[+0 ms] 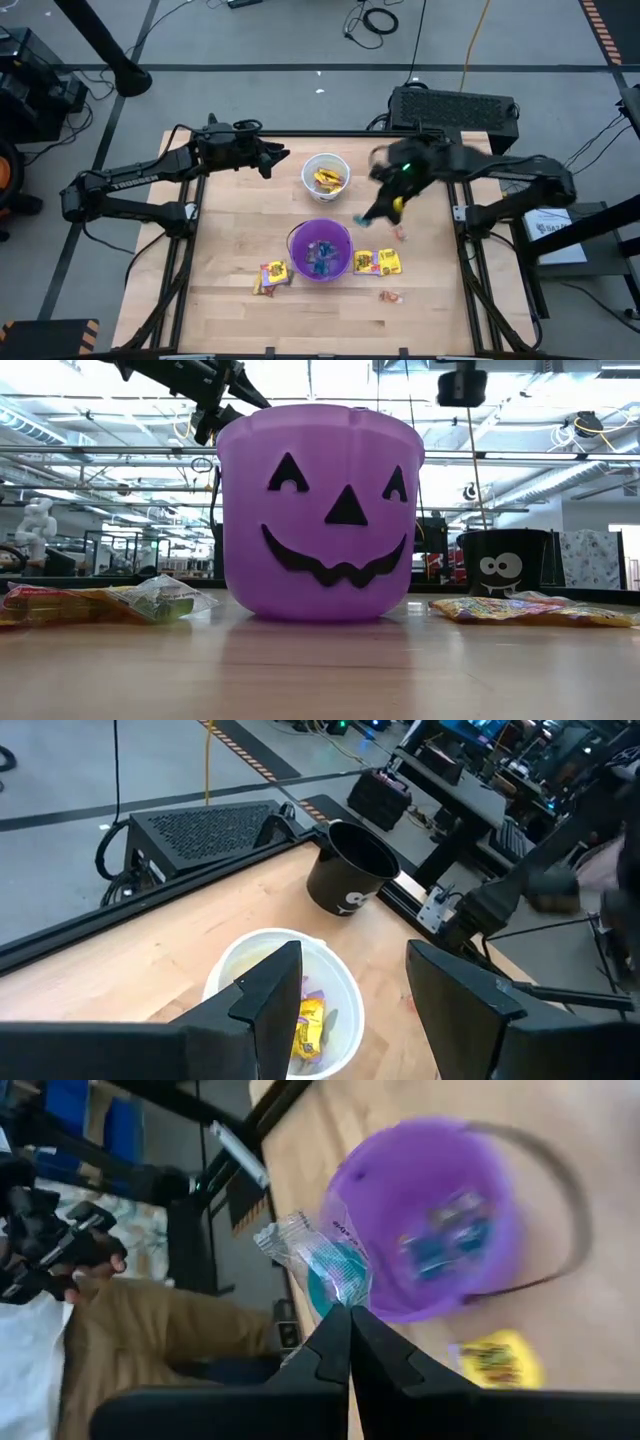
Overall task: Sort candy by brand, put in halloween buckets
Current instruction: Put the blue gummy from the black bucket into the violet bucket, then put the orange gummy into the violet bucket
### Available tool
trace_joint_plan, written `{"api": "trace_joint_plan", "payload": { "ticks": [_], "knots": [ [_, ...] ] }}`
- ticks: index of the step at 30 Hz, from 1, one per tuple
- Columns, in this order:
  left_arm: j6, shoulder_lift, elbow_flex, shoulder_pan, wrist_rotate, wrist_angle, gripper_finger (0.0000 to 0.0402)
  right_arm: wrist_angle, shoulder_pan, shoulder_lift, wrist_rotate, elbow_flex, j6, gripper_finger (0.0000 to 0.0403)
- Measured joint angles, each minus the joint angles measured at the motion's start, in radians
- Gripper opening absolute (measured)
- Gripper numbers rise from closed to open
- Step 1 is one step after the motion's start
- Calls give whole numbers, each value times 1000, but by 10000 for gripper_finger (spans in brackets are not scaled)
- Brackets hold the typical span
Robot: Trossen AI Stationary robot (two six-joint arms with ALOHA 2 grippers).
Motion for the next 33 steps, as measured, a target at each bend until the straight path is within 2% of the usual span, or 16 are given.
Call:
{"api": "trace_joint_plan", "payload": {
  "ticks": [3,6,10,14,17,19,22,25,29,33],
  "knots": [
    [-1,0,0,0,4,-2,189,138,54,103,-1,0,103,4],
    [-3,0,0,0,5,-7,189,283,78,193,-35,0,194,28],
    [-18,0,1,0,21,-40,189,342,77,258,-114,-1,237,97],
    [-64,-7,2,-1,82,-106,189,347,53,239,-143,1,224,184],
    [-92,-19,2,-1,117,-184,189,236,31,170,-93,40,181,233],
    [-117,-35,2,-1,140,-234,189,30,18,105,-16,84,120,250],
    [-145,-71,2,-9,168,-278,189,-327,15,7,187,128,35,257],
    [-143,-100,2,-23,206,-297,189,-542,62,-86,375,116,32,252],
    [-141,-124,2,-31,258,-297,189,-671,123,-181,457,19,116,242],
    [-164,-129,2,-47,316,-317,189,-668,133,-245,484,-171,342,233]
  ]
}}
